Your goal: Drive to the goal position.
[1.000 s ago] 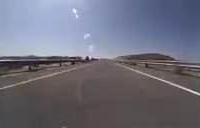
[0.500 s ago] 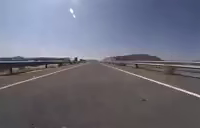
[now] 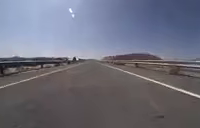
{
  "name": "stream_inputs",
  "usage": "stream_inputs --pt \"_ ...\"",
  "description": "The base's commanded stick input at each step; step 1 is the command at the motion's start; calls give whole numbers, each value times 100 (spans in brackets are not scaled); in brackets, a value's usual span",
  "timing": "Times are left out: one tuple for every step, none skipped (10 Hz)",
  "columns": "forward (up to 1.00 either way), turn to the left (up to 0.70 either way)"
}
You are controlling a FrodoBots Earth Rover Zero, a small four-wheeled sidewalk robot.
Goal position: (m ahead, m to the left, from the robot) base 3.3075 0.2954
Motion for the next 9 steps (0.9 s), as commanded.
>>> stream_inputs --pt "100 27" --pt "100 27" --pt "100 0" --pt "100 0" --pt "100 0" --pt "100 0" --pt "100 0" --pt "100 0" --pt "100 0"
